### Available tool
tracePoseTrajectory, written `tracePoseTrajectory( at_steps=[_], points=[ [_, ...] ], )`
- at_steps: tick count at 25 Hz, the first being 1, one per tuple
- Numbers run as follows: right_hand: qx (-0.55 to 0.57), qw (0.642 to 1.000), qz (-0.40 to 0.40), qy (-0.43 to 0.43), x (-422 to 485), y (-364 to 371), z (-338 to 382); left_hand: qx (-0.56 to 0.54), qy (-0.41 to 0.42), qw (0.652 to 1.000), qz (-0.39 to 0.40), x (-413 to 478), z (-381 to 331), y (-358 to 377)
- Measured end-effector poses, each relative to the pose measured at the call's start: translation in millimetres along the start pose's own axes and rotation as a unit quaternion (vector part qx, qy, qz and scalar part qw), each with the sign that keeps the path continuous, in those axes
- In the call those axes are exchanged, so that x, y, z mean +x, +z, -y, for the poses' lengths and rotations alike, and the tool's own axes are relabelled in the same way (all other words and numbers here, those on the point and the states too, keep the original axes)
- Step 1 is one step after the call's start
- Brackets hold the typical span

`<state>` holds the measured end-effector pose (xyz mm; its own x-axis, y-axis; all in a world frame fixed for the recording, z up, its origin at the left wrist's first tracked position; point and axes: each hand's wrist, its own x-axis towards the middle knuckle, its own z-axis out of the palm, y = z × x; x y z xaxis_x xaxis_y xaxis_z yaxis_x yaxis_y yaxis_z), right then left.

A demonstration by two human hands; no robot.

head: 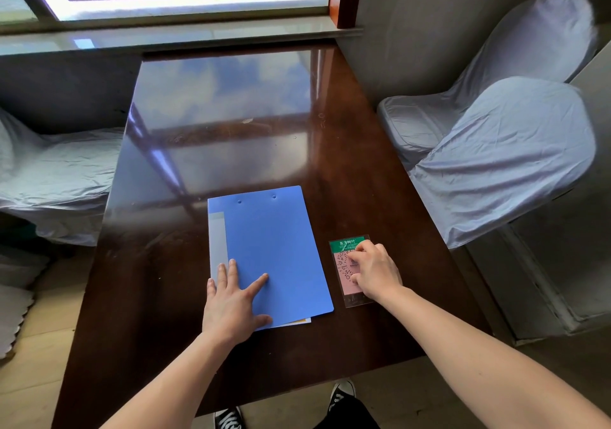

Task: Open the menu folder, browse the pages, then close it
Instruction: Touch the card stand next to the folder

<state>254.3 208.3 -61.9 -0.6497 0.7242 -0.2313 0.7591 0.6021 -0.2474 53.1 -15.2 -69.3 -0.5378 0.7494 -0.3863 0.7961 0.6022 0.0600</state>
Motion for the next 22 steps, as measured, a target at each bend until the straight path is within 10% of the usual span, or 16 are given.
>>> tracePoseTrajectory(
  at_steps=[22],
  points=[
    [0.001,1.000,0.011,-0.010,1.0,0.4,5.9,0.000,0.013,1.000,-0.004,6.8,-7.9,1.9]
  ],
)
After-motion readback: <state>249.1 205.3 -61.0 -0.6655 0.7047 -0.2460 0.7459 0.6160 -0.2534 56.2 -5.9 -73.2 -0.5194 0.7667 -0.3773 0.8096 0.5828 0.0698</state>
